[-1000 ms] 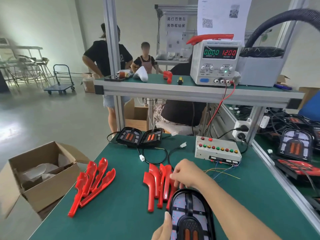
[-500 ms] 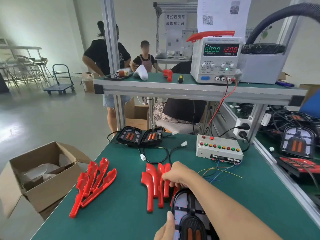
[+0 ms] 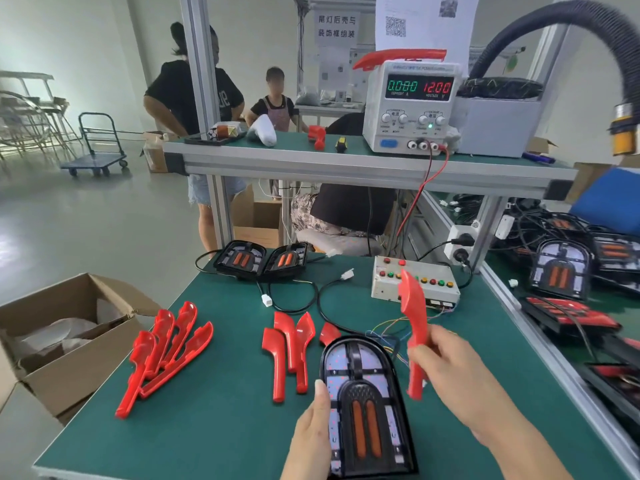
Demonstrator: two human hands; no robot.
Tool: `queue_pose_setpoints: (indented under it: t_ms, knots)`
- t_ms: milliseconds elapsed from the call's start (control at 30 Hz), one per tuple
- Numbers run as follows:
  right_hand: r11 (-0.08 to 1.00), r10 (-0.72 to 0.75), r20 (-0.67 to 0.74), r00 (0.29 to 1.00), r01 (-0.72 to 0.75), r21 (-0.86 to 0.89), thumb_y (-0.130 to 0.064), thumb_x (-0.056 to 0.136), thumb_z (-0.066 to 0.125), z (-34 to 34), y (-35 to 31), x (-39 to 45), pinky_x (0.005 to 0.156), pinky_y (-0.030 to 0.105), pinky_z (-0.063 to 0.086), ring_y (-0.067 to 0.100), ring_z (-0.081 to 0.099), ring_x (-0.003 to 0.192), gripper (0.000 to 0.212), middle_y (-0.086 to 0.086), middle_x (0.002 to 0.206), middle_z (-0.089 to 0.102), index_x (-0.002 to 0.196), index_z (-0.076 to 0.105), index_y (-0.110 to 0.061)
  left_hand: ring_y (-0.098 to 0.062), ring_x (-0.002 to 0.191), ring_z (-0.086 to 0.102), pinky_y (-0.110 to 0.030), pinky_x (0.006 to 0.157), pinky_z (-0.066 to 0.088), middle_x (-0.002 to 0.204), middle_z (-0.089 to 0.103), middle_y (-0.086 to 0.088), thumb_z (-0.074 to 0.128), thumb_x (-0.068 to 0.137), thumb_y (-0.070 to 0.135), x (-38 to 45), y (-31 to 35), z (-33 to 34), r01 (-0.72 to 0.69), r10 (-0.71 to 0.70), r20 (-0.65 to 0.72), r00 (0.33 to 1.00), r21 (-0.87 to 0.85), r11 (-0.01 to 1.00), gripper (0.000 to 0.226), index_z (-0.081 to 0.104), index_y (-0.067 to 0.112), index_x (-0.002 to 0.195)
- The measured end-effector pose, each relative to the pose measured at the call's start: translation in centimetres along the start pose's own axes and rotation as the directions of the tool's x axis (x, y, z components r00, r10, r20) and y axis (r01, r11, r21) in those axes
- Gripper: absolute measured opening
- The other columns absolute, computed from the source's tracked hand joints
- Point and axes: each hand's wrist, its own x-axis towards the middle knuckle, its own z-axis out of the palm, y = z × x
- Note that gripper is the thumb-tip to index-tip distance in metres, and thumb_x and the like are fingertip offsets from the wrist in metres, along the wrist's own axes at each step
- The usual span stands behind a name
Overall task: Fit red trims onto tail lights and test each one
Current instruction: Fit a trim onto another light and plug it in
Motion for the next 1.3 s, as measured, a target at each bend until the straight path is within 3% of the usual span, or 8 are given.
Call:
queue_pose_setpoints:
  t_ms: [100, 200, 333, 433, 733, 1000, 1200, 1300]
  knots:
    - [0.995, 0.024, -0.067, 0.997, -0.03, -0.094, -0.033, 0.101, 0.052, 1.5, 2.0, -3.6, 0.065, 0.029, 0.043, 0.007, 0.049, 0.058, 0.016, -0.01, 0.059, 0.054, 0.088, 0.059, -0.026, -0.016, 0.124, 0.062, -0.005, 0.079, 0.048, 0.137, 0.065, -0.004, 0.034, 0.105, 0.052, -0.4, 0.8, 1.7, -0.071, 0.073, 0.025, 0.997, -0.081, 0.994, 0.053, 0.055, 0.022, 0.144]
    - [0.958, 0.039, -0.133, 0.99, -0.075, -0.277, -0.047, 0.106, 0.038, 3.4, 2.8, -4.9, 0.077, 0.034, 0.044, 0.016, 0.057, 0.081, 0.021, -0.009, 0.077, 0.057, 0.1, 0.05, -0.03, -0.024, 0.107, 0.073, -0.033, 0.083, 0.062, 0.115, 0.076, -0.008, 0.043, 0.088, 0.069, -0.6, 1.6, 3.0, -0.054, 0.071, 0.078, 0.994, -0.208, 0.977, 0.069, 0.074, 0.017, 0.121]
    - [0.901, -0.026, -0.204, 0.979, -0.066, -0.429, -0.048, 0.106, 0.037, 4.7, 3.4, -4.8, 0.084, 0.033, 0.043, 0.017, 0.057, 0.094, 0.025, -0.009, 0.1, 0.051, 0.111, 0.053, -0.029, -0.024, 0.111, 0.072, -0.042, 0.089, 0.06, 0.119, 0.075, -0.006, 0.048, 0.078, 0.078, -0.2, 1.0, 3.5, -0.068, 0.087, 0.059, 0.994, -0.264, 0.962, 0.074, 0.073, 0.024, 0.122]
    - [0.889, -0.115, -0.295, 0.949, -0.034, -0.456, -0.04, 0.104, 0.049, 5.5, 3.6, -4.8, 0.073, 0.035, 0.042, 0.023, 0.061, 0.088, 0.031, -0.005, 0.1, 0.044, 0.129, 0.061, -0.027, -0.024, 0.116, 0.069, -0.049, 0.1, 0.054, 0.127, 0.071, -0.003, 0.051, 0.078, 0.082, -0.2, 0.6, 3.4, -0.057, 0.06, 0.004, 0.998, -0.259, 0.964, 0.081, 0.066, 0.023, 0.131]
    - [0.832, -0.364, -0.471, 0.804, 0.054, -0.552, -0.008, 0.072, 0.089, 8.0, 4.3, -4.2, 0.04, 0.035, 0.046, 0.032, 0.06, 0.051, 0.024, 0.011, 0.084, 0.061, 0.091, 0.075, -0.008, -0.021, 0.119, 0.067, -0.05, 0.109, 0.045, 0.123, 0.073, 0.001, 0.048, 0.071, 0.094, 0.0, 0.1, 3.5, -0.109, 0.109, -0.014, 0.994, -0.198, 0.974, 0.083, 0.072, 0.033, 0.122]
    - [0.87, -0.363, -0.615, 0.7, 0.018, -0.493, -0.008, 0.076, 0.085, 8.9, 6.1, -3.3, 0.049, 0.036, 0.051, 0.034, 0.063, 0.059, 0.023, 0.008, 0.088, 0.06, 0.095, 0.072, -0.009, -0.017, 0.123, 0.064, -0.047, 0.113, 0.042, 0.126, 0.072, 0.005, 0.05, 0.07, 0.093, -0.2, -0.1, 3.5, -0.118, 0.121, 0.004, 0.993, -0.224, 0.968, 0.089, 0.068, 0.029, 0.129]
    - [0.848, -0.439, -0.635, 0.635, 0.06, -0.526, -0.031, 0.089, 0.057, 9.0, 6.4, -3.1, 0.05, 0.036, 0.052, 0.03, 0.063, 0.059, 0.025, 0.006, 0.086, 0.063, 0.093, 0.072, -0.011, -0.016, 0.12, 0.066, -0.047, 0.112, 0.043, 0.122, 0.074, 0.002, 0.051, 0.075, 0.089, -0.3, 0.1, 3.4, -0.137, 0.15, 0.045, 0.988, -0.224, 0.965, 0.076, 0.073, 0.032, 0.121]
    - [0.841, -0.448, -0.641, 0.624, 0.051, -0.538, -0.026, 0.089, 0.065, 8.9, 6.5, -3.0, 0.05, 0.037, 0.052, 0.031, 0.062, 0.058, 0.018, 0.007, 0.086, 0.065, 0.092, 0.074, -0.011, -0.018, 0.121, 0.066, -0.047, 0.112, 0.043, 0.123, 0.073, 0.001, 0.047, 0.083, 0.084, -0.3, 0.2, 3.4, -0.137, 0.15, 0.043, 0.988, -0.221, 0.966, 0.073, 0.072, 0.029, 0.123]
